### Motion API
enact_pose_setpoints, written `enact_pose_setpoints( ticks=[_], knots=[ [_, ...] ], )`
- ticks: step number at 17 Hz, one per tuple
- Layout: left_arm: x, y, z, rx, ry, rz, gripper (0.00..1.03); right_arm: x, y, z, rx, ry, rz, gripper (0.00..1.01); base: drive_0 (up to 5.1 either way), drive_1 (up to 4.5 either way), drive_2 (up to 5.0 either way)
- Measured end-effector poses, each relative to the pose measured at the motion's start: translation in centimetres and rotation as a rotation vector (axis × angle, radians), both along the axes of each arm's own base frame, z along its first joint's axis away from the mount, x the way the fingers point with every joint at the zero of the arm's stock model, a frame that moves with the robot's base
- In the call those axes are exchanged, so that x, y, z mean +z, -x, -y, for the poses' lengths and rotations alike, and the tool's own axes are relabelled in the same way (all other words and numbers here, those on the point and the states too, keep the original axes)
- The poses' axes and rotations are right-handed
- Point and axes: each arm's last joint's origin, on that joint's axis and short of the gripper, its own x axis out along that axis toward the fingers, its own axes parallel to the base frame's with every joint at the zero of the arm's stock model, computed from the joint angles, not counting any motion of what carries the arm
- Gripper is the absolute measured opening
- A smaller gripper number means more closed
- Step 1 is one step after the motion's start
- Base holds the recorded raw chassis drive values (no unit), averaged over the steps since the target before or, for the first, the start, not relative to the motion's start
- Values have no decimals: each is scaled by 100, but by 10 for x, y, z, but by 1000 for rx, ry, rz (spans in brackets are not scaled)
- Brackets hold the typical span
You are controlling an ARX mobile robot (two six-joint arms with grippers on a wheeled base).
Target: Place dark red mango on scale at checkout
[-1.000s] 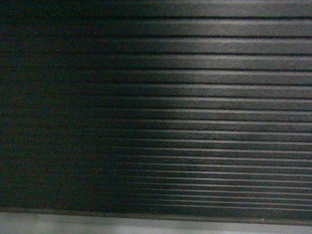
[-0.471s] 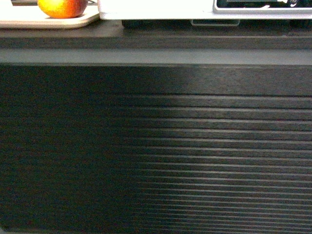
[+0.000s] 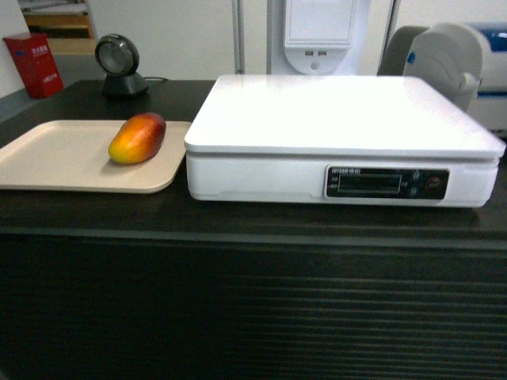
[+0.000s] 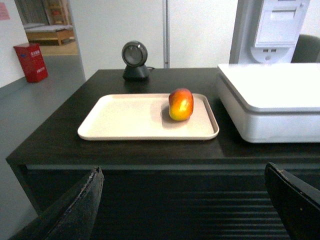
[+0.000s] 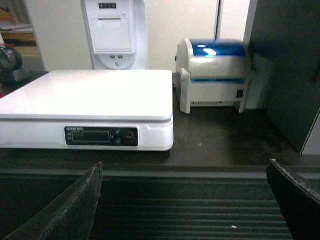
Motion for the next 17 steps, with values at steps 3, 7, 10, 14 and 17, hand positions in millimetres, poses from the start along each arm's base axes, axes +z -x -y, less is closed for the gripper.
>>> enact_pose_setpoints(
  ticks=[3, 7, 10, 14, 17],
  knots=[
    [0, 0, 0, 0, 0, 4, 98, 0, 0, 0, 0, -1, 2, 98, 0, 0, 0],
    [0, 0, 0, 0, 0, -4, 98, 0, 0, 0, 0, 0, -4, 98, 0, 0, 0],
    [0, 0, 0, 0, 0, 0, 98, 0, 0, 0, 0, 0, -1, 98, 0, 0, 0],
    [0, 0, 0, 0, 0, 0, 98, 0, 0, 0, 0, 0, -1, 98, 0, 0, 0],
    [0, 0, 0, 0, 0, 0, 98, 0, 0, 0, 0, 0, -1, 98, 0, 0, 0]
  ],
)
